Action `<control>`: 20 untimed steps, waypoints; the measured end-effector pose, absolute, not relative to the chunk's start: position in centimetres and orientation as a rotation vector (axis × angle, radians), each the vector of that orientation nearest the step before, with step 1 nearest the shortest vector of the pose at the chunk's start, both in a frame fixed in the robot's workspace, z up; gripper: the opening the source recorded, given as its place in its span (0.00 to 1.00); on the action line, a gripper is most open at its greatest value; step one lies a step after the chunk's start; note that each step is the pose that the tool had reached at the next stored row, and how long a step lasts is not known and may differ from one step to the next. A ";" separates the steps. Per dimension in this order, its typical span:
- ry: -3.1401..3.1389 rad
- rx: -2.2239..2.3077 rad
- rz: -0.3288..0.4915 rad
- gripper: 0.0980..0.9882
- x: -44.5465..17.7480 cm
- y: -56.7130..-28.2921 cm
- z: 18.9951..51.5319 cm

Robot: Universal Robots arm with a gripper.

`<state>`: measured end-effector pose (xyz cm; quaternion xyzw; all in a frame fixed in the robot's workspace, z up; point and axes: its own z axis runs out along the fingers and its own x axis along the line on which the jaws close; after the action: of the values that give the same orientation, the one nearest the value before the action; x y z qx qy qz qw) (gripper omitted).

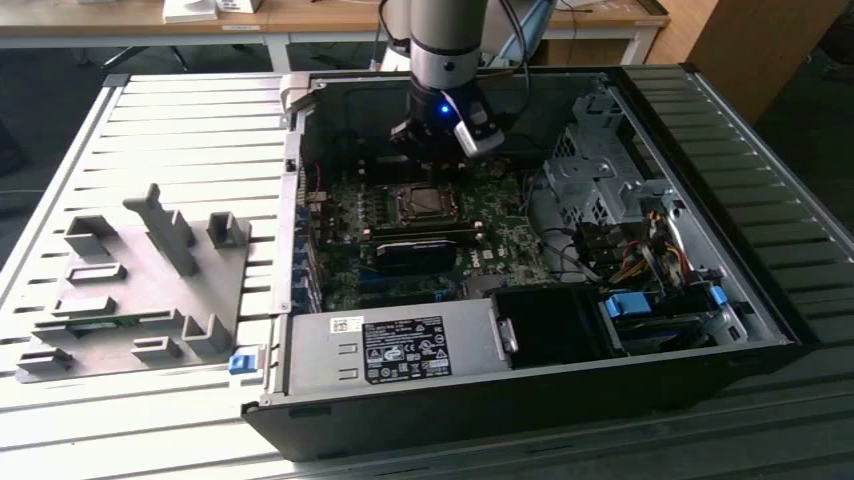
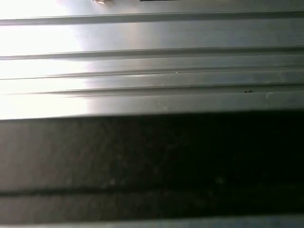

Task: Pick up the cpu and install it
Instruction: 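Install the first cpu locking lever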

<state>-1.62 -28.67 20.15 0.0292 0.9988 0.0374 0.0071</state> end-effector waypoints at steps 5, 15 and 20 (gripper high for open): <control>3.124 0.091 0.088 0.01 -1.6 -28.6 20.1; 3.124 0.091 0.057 0.01 -1.6 -28.4 19.6; 3.125 0.091 0.056 0.01 -1.6 -28.4 20.8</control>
<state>-1.61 -28.38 20.79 0.0290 0.9994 0.0180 0.0076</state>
